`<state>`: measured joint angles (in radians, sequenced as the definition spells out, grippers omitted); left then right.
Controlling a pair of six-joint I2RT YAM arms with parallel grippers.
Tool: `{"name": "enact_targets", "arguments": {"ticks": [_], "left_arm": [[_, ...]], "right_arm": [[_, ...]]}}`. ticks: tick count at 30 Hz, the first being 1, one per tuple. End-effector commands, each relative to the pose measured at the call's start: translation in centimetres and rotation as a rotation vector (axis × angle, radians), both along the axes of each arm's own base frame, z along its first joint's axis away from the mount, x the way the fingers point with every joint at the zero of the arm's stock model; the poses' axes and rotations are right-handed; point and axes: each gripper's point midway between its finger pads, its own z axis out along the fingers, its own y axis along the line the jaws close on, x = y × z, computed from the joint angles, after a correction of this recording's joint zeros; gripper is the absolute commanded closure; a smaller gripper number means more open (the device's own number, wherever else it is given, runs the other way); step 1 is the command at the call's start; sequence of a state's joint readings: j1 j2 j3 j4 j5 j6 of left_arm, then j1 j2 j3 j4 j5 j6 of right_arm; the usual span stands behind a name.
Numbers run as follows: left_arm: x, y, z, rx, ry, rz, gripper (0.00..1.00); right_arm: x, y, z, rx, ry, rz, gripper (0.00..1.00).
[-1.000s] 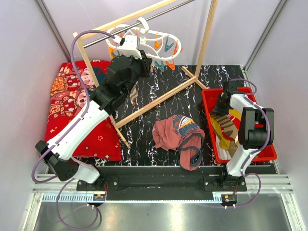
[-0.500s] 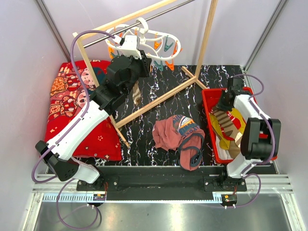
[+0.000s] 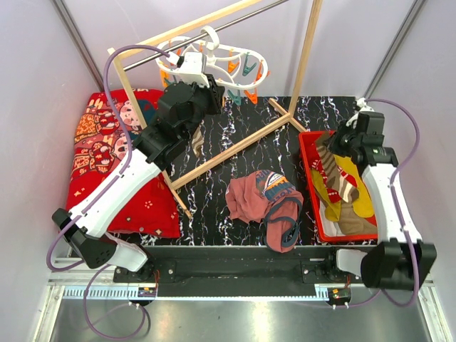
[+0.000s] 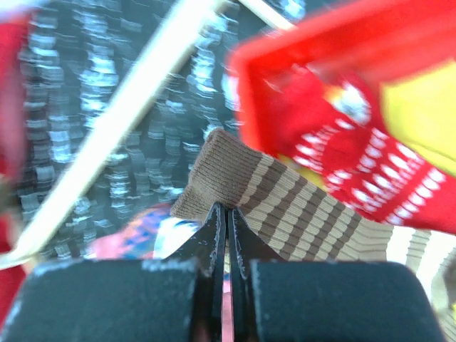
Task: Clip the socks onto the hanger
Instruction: Pick up the sock from the bin, then clamp the sock onto the hanger.
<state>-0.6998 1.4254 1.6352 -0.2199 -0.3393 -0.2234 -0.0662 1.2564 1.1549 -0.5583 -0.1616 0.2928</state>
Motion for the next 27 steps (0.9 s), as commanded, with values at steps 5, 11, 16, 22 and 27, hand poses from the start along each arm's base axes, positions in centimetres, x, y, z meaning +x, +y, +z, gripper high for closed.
{"name": "enact_targets", "arguments": {"ticks": [5,11,16,22,27], "left_arm": [[-1.6,0.2,3.9,-0.111,-0.056,-0.040,1.00],[-1.8,-0.2,3.7,-0.143,-0.043,-0.060,1.00],[-2.2,-0.3,3.8,-0.172,-0.047,-0.075,1.00],[-2.4,-0.4,3.8,-0.188,-0.046,-0.086,1.00],[-2.5,-0.7,3.6,-0.191,-0.043,-0.099,1.00]], "right_arm": [[-2.0,11.6,12.8,0.215,-0.429,0.394,1.00],[-3.0,18.7,17.1,0.359,-0.576,0.553,0.99],[-3.5,23.6,19.0,0.438,-0.647,0.663,0.98],[-3.1,27.5,19.2,0.497,-0.664,0.733,0.98],[-2.7,29.6,19.4,0.536,-0.668,0.767,0.98]]}}
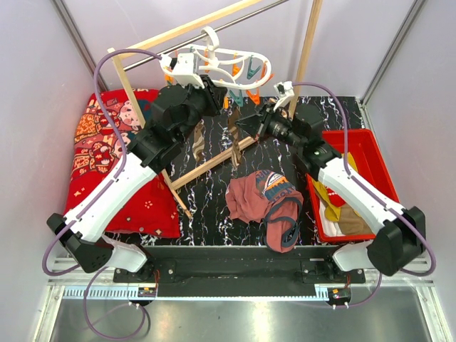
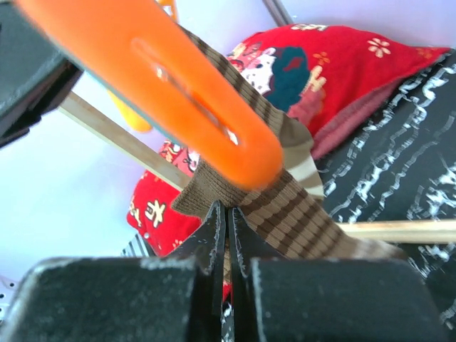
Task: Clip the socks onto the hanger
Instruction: Clamp the sock onto the hanger.
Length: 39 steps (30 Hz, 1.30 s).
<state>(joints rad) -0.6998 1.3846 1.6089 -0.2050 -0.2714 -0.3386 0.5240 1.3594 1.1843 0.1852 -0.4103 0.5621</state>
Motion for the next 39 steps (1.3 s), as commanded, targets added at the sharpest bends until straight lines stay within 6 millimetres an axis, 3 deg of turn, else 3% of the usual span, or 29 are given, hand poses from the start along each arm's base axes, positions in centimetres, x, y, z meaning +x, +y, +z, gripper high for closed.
{"name": "enact_targets", "arguments": {"ticks": [1,6,30,39], "left_arm": [[-0.9,0.1,2.5,-0.068,-0.064,-0.028,1.00],[-1.0,0.0,2.4,-0.068,-0.063,-0.034,1.00],[-1.2,-0.2,2.1,-0.073,-0.060,-0.047,1.00],[-0.6,1.2,2.7,-0.157,-0.071,0.042,1.00]], "right_arm": [[-0.3,1.6,5.7,0.117,-0.135,0.043,0.98],[-0.2,2.6,6.3,0.134,-0.142,0.069,0.98],[-0.2,3.1,8.9,0.181,-0.183,0.087,0.98],[-1.2,3.6,9.5,0.205,-0.188,0.109,0.97]]}}
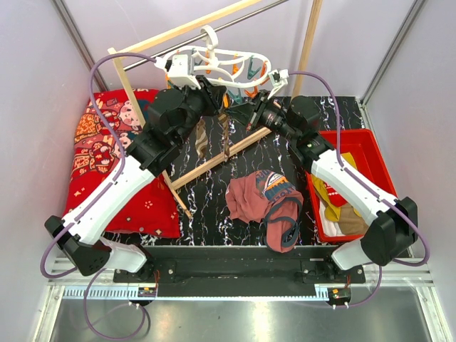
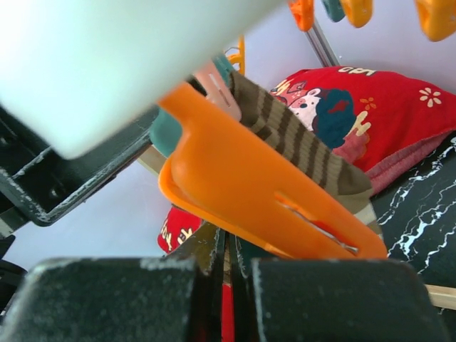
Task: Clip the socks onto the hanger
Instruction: Clamp the sock onto the hanger.
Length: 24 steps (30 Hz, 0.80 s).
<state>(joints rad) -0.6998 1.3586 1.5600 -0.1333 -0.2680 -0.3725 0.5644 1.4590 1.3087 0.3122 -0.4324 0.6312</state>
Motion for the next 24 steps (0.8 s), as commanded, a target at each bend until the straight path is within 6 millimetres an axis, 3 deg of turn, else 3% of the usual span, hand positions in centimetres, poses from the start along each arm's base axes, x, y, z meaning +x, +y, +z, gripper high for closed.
{"name": "enact_targets", "arguments": {"ticks": [1,14,16,18,19,24], "left_arm": [[-0.28,1.22,2.21,-0.103,-0.049,0.049,1.00],[-0.44,0.32,1.81,-0.126,-0.041,0.016,1.00],[-0.56,0.30,1.86,-0.123,-0.043,0.010,0.96],[-0.67,0.33,1.99,-0.125,-0.046,0.007,0.89],[-0.80,0.40,2.10,-0.126,-0.049,0.006,0.78],[-1.05,0.69,2.53,-0.122,-0.065,0.007,0.49]], "right_arm": [[-1.91,0.45,5.12,0.098,-0.114,0.041,0.97],[-1.67,0.62,5.25,0.104,-0.122,0.013,0.97],[-1.62,0.50,5.36,0.100,-0.129,0.005,0.96],[-1.52,0.51,5.29,0.099,-0.129,0.002,0.96],[-1.48,0.50,5.26,0.097,-0.130,0.000,0.96],[-1.42,0.35,5.47,0.094,-0.142,-0.010,0.86]]}}
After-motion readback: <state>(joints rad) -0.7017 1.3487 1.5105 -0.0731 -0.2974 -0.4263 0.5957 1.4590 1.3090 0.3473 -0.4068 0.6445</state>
